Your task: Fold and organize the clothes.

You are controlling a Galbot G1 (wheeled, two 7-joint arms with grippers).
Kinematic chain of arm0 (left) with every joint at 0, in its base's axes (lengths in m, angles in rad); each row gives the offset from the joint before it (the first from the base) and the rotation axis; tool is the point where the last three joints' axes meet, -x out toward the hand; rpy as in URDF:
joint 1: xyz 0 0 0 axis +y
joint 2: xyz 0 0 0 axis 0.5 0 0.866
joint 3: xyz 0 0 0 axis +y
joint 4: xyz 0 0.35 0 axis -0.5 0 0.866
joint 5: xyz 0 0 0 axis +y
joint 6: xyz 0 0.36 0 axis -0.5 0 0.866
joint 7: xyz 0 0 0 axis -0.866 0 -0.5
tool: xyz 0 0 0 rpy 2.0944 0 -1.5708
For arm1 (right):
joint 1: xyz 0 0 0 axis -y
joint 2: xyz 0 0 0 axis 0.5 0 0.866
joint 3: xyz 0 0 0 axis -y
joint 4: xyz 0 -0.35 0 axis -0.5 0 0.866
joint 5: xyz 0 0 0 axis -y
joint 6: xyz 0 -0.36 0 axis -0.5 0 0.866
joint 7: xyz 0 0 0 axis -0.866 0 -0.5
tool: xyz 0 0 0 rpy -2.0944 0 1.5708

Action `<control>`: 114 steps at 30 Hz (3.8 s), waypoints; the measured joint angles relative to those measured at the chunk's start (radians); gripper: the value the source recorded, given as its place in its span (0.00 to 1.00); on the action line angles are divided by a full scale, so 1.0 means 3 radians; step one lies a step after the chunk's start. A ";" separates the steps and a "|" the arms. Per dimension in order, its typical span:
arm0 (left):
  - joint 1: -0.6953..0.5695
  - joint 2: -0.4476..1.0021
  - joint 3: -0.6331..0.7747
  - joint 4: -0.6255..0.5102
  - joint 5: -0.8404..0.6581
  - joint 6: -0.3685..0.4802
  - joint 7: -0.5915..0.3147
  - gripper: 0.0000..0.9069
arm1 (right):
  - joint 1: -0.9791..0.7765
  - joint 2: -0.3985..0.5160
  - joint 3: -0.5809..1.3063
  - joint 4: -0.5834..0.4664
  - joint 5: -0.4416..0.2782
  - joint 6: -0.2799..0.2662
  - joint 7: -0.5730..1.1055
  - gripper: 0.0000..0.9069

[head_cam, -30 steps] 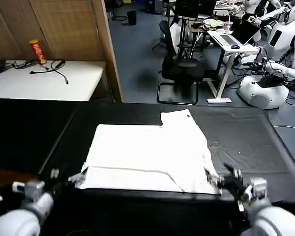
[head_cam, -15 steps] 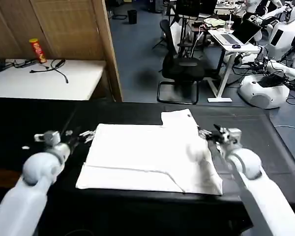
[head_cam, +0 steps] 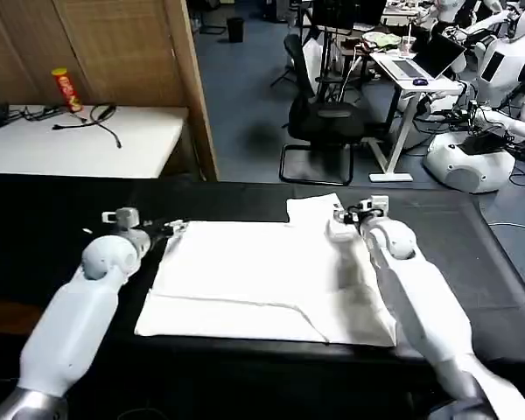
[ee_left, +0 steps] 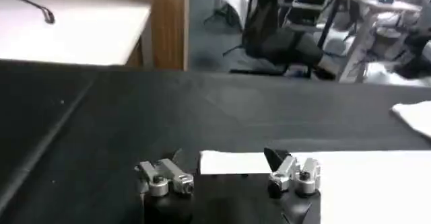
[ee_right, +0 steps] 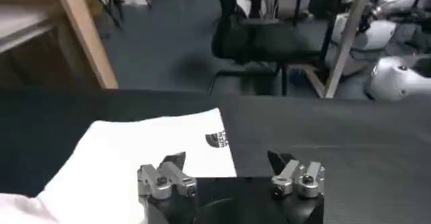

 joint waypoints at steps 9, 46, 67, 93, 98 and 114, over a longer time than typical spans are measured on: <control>-0.0074 -0.0066 0.0024 0.0208 0.0100 -0.0068 0.0097 0.87 | 0.0023 0.0057 0.0011 -0.0101 -0.0015 -0.0030 -0.0004 0.97; -0.0021 -0.0024 0.0007 0.0018 0.0073 -0.0110 0.0170 0.00 | -0.0388 -0.0344 0.0064 0.0620 -0.0052 0.0365 -0.0325 0.06; 0.1090 0.0629 -0.0438 -0.1371 -0.0234 -0.0022 0.0041 0.00 | -0.1692 -0.1301 0.0472 0.2454 0.0379 -0.0132 -0.0102 0.05; 0.2352 0.0847 -0.0865 -0.2276 0.0109 0.0129 -0.0034 0.00 | -0.2426 -0.1690 0.0538 0.3059 0.0440 -0.0410 -0.0162 0.05; 0.2421 0.0817 -0.0867 -0.2296 0.0214 0.0202 -0.0026 0.97 | -0.2489 -0.1737 0.0598 0.3125 0.0532 -0.0410 -0.0190 0.97; 0.2221 0.0576 -0.1042 -0.2273 0.0215 0.0118 0.0078 0.97 | -0.2222 -0.1321 0.0812 0.2828 0.0576 -0.0335 0.0038 0.97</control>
